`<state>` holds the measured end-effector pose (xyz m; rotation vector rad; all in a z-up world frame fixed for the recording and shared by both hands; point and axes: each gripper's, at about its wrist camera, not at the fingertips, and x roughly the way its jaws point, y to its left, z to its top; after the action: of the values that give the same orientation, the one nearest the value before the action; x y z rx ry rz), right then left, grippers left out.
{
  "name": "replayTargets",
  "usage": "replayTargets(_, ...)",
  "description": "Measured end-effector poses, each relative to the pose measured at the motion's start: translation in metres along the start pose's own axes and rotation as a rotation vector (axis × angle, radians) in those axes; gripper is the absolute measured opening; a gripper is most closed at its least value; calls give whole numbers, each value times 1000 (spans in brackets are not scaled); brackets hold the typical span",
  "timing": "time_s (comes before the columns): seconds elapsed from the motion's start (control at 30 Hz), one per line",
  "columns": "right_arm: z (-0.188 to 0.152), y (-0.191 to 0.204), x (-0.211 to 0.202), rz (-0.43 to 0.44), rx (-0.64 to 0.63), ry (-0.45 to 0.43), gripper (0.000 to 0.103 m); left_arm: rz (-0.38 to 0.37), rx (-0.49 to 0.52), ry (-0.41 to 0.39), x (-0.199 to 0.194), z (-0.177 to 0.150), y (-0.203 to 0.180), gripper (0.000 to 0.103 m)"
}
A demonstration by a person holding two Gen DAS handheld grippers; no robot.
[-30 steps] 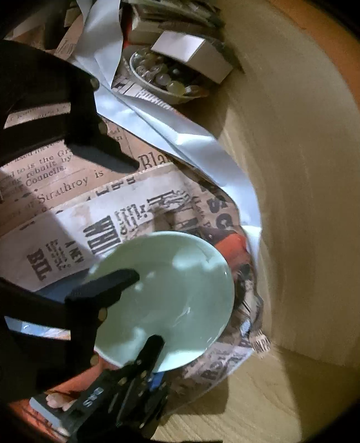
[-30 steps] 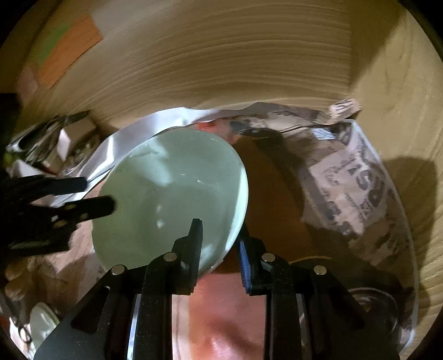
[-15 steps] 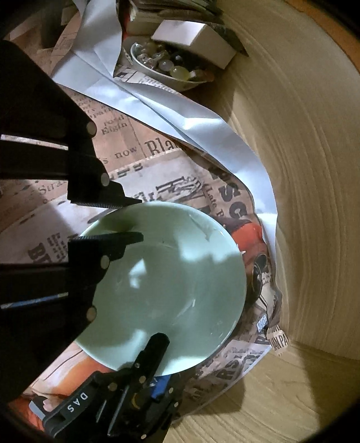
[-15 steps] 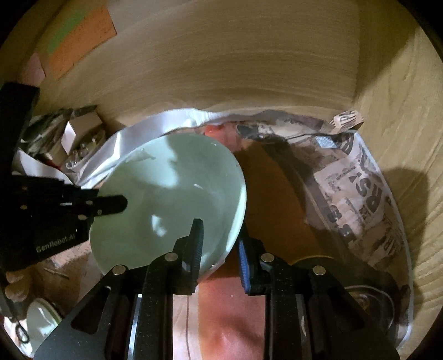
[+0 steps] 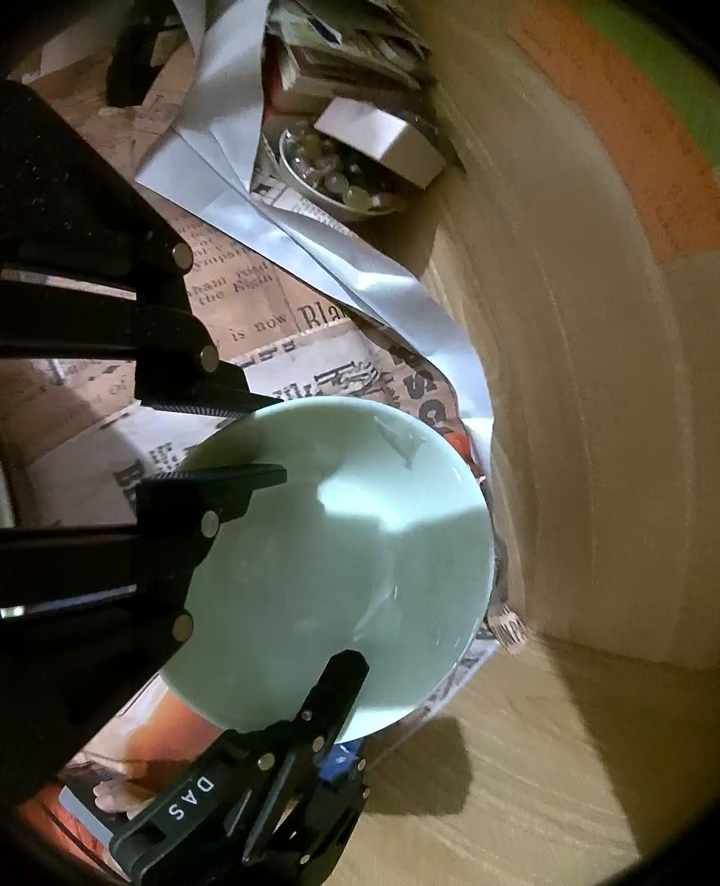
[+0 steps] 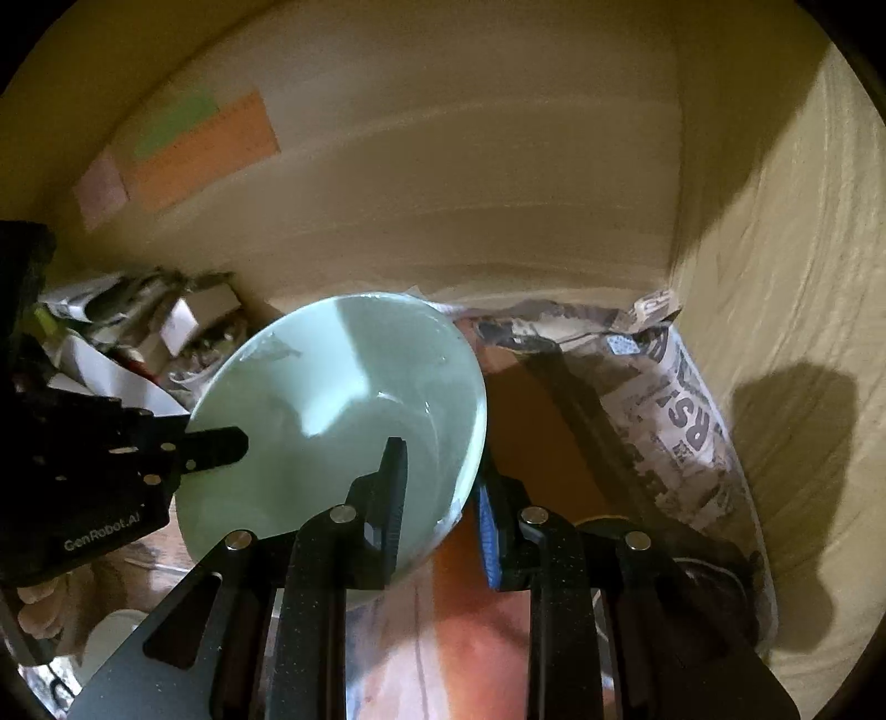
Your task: Organize plates and bowls
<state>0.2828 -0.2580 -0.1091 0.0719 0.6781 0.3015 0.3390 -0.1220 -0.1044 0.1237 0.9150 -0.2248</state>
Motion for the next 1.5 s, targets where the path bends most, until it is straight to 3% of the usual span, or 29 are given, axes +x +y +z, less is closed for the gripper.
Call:
replayTargets(0.63, -19, 65, -55, 62, -76, -96, 21, 8, -81, -129, -79, -56, 30, 16)
replayTargets(1.5, -65, 178, -58, 202, -197, -46, 21, 103, -228, -204, -151, -178, 112, 16)
